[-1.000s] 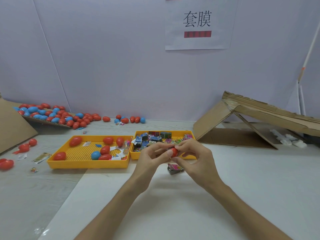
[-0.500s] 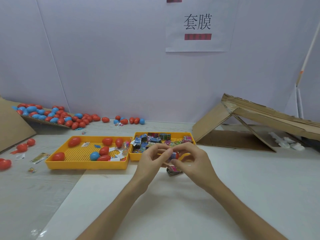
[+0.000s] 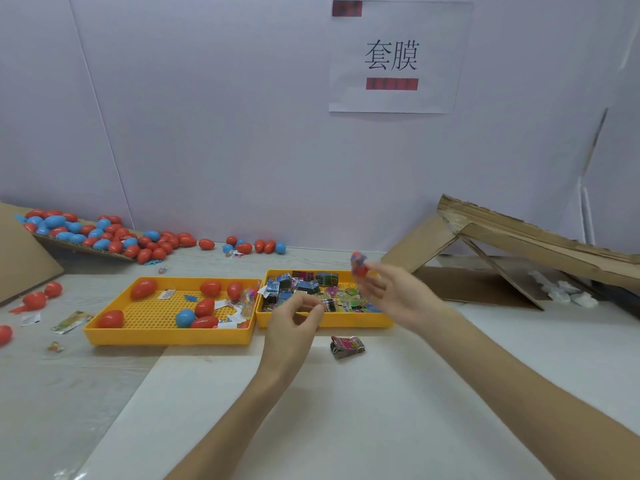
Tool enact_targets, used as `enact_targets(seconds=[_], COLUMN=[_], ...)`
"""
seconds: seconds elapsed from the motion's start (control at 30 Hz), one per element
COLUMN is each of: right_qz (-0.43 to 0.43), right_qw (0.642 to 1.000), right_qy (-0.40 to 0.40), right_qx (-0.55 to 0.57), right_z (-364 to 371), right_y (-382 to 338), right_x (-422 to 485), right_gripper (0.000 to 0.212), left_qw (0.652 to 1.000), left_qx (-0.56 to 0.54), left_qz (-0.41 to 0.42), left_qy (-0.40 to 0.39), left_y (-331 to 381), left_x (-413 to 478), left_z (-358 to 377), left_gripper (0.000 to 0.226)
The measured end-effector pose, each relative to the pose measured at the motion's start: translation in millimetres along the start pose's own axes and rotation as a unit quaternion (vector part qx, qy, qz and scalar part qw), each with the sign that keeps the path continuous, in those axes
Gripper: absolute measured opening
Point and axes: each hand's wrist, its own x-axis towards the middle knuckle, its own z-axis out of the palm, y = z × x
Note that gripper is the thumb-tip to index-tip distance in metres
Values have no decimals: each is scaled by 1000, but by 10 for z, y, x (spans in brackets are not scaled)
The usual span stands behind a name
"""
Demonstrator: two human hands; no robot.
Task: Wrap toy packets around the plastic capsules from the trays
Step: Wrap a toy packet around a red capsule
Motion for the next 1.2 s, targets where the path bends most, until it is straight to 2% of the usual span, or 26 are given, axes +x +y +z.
enact_targets(seconds=[0.03,0.1,0.13,0.17,0.2,0.23,0.3,0.37,0.4,0.5,0.57,0.63,0.77,0.9,1.0,1.1,1.2], right_qz=[-13,-97,-148,-180,-181,-166,-135,-140,-156,-212,-254,-274,-266,-274,-290,-297,-300], right_qw=[998,976,960,947,945,956,986,984,974,921,851,791,750,738,730,709,703], right_qy=[-7,0,15,28,39,48,64,53,44,-5,-36,-73,-129,-131,-113,-107,-105], right_qx=[66,195,239,266,270,235,75,-95,-157,-328,-458,-542,-592,-603,-609,-630,-635], right_z=[29,0,-45,-105,-170,-225,-280,-305,-316,-384,-388,-354,-303,-309,-325,-334,-341], right_y=[-169,-583,-779,-915,-975,-958,-755,-477,-343,52,296,455,577,621,633,638,646], right_x=[56,154,181,194,200,197,155,75,9,-187,-266,-307,-354,-347,-336,-325,-315], right_gripper=[14,13,17,31,43,48,33,15,14,17,21,23,17,20,24,22,15], left_qw=[1000,1000,1000,1000,1000,1000,1000,999,997,984,965,947,899,860,850,852,856], left_qx=[3,10,14,17,18,21,31,49,69,172,256,308,400,466,467,460,454], left_qz=[0,0,2,2,1,0,4,15,22,41,55,64,32,-84,-140,-140,-130], left_qy=[-1,-2,-3,-2,-1,-1,-4,-10,-14,-16,9,67,174,190,200,208,213], left_y=[-2,3,3,-4,-11,-15,-25,-32,-34,-70,-73,-67,-97,-210,-269,-275,-265], left_x=[-1,7,11,12,11,11,17,22,18,31,86,171,286,345,357,353,352], left_z=[-4,-15,-15,-14,-10,-8,-1,10,11,-35,-116,-233,-526,-863,-1049,-1051,-1023], left_gripper=[13,14,14,14,13,13,12,12,13,14,14,16,22,28,37,37,32])
